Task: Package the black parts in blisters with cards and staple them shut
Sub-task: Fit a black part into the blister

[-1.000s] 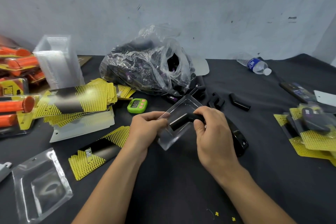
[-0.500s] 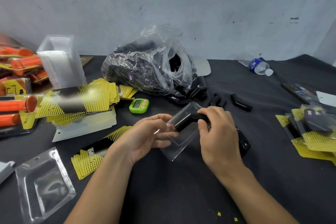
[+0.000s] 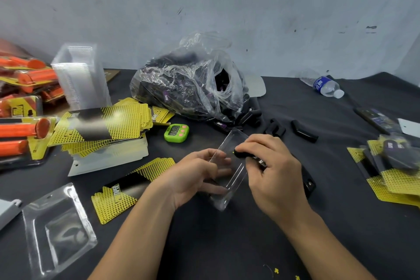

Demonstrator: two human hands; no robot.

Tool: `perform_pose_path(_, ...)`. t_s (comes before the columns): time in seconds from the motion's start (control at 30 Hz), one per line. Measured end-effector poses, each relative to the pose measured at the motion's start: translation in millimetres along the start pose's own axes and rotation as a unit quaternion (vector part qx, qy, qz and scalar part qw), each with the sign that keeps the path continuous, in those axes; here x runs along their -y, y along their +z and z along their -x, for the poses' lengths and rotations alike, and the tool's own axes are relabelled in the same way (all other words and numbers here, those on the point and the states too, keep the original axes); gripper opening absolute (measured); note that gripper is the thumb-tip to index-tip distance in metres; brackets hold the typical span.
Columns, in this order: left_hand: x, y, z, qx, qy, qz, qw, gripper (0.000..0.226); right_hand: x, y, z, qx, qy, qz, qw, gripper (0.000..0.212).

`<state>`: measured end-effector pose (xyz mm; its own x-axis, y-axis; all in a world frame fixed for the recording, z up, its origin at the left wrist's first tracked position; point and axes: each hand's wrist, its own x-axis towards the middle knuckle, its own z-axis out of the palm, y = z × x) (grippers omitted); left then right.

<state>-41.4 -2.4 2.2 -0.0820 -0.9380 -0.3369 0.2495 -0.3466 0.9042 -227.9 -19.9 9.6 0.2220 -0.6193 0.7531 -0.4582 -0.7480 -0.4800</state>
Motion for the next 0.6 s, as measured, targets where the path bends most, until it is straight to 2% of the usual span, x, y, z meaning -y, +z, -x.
perform_pose_path(0.1,0.5,0.3,-0.3,0.023,0.013,-0.044,0.999,0.066,0.9,-4.8,-4.5,0.032,0.024,-0.031,0.999,0.03)
perform_pose_path(0.23,0.8,4.5,-1.1,0.023,0.028,-0.082,0.996,0.064,2.5,-8.0,-10.8,0.04,-0.043,0.023,0.998,0.025)
perform_pose_path(0.3,2.5,5.8,-0.5,0.034,0.034,-0.104,0.993,0.058,7.3,-3.8,-9.5,0.123,-0.076,0.046,0.988,0.024)
perform_pose_path(0.4,3.2,5.3,1.8,0.045,0.041,-0.127,0.99,0.047,9.7,6.9,-4.7,0.265,-0.047,0.077,0.96,0.022)
perform_pose_path(0.5,0.9,2.1,4.6,0.057,0.04,-0.09,0.993,0.038,7.5,9.1,-2.4,0.242,0.011,0.05,0.969,0.021)
perform_pose_path(0.6,1.8,4.2,5.5,0.08,0.03,-0.086,0.993,0.04,6.7,9.3,-0.7,0.226,0.086,0.031,0.97,0.037)
